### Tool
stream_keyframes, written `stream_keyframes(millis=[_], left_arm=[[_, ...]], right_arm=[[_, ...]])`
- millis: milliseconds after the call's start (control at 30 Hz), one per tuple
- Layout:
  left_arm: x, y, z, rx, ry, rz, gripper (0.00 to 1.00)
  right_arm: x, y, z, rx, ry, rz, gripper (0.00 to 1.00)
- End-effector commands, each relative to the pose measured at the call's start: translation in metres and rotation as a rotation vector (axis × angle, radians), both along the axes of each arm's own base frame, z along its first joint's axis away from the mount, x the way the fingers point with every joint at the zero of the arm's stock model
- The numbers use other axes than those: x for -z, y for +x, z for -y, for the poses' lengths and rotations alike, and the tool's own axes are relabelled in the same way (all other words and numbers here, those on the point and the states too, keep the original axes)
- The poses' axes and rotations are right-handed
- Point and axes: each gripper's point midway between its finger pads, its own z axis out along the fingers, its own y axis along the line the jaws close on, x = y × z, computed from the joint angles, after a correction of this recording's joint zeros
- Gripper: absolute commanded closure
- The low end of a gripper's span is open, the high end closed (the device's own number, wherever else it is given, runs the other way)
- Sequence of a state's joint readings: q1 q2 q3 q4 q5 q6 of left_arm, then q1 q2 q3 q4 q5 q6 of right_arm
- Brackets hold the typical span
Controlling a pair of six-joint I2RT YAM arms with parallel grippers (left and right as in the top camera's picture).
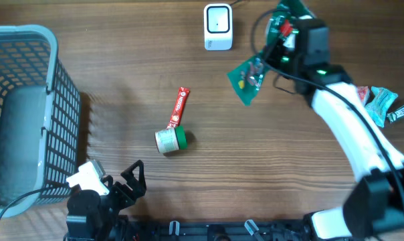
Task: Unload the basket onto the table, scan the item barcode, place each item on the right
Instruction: 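Hold the gloves pack in front of the white scanner, then carry the gloves pack to the right edge and release it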
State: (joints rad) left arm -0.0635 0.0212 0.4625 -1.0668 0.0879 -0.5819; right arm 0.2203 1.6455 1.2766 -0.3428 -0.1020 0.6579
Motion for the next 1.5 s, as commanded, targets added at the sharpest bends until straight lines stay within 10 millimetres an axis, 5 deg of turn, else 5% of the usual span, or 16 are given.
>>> stream_keyframes(millis=[0,167,333,533,700,800,867,967,1067,1267,1367,1400,1467], left_arm=[[0.001,0.001,0.000,-0.003,-0.005,0.000,0.00],[0.001,0.001,0.000,-0.003,-0.005,0.000,0.00],[0.001,0.001,0.000,-0.003,-0.005,0.000,0.00],[0.001,0.001,0.000,-0.003,-0.005,0.000,0.00],[0.001,0.001,0.000,-0.003,-0.005,0.000,0.00],[0.001,0.001,0.000,-0.003,-0.005,0.000,0.00],[0.001,0.001,0.000,-0.003,-0.005,0.000,0.00],[0.001,0.001,0.000,-0.003,-0.005,0.000,0.00],[0.001,0.001,0.000,-0.003,-0.005,0.000,0.00],[0.001,0.001,0.000,-0.003,-0.005,0.000,0.00],[0.001,0.001,0.000,-0.003,-0.005,0.000,0.00],[0.001,0.001,0.000,-0.003,-0.005,0.000,0.00],[0.001,0.001,0.000,-0.003,-0.005,0.000,0.00]], right_arm=[[0.002,0.051,-0.011,0.122,-0.121,0.071,0.95],[0.005,0.135,-0.043,0.111,-0.092,0.113,0.95],[0.007,0.184,-0.072,0.161,-0.067,0.203,0.95],[0.002,0.199,-0.068,0.252,-0.049,0.284,0.95],[-0.002,0.189,-0.057,0.266,-0.094,0.216,0.95],[-0.027,0.168,-0.002,0.366,-0.203,0.109,0.95],[-0.026,0.146,0.040,0.445,-0.233,-0.013,0.95],[0.003,0.115,0.117,0.530,-0.274,-0.221,0.96],[0.037,0.095,0.184,0.436,-0.278,-0.380,0.95],[0.095,0.055,0.302,0.588,-0.105,-0.530,0.93],[0.116,0.031,0.345,0.680,-0.074,-0.573,0.92],[0.120,0.026,0.360,0.702,-0.071,-0.568,0.87],[0.118,0.021,0.382,0.682,-0.042,-0.537,0.41]])
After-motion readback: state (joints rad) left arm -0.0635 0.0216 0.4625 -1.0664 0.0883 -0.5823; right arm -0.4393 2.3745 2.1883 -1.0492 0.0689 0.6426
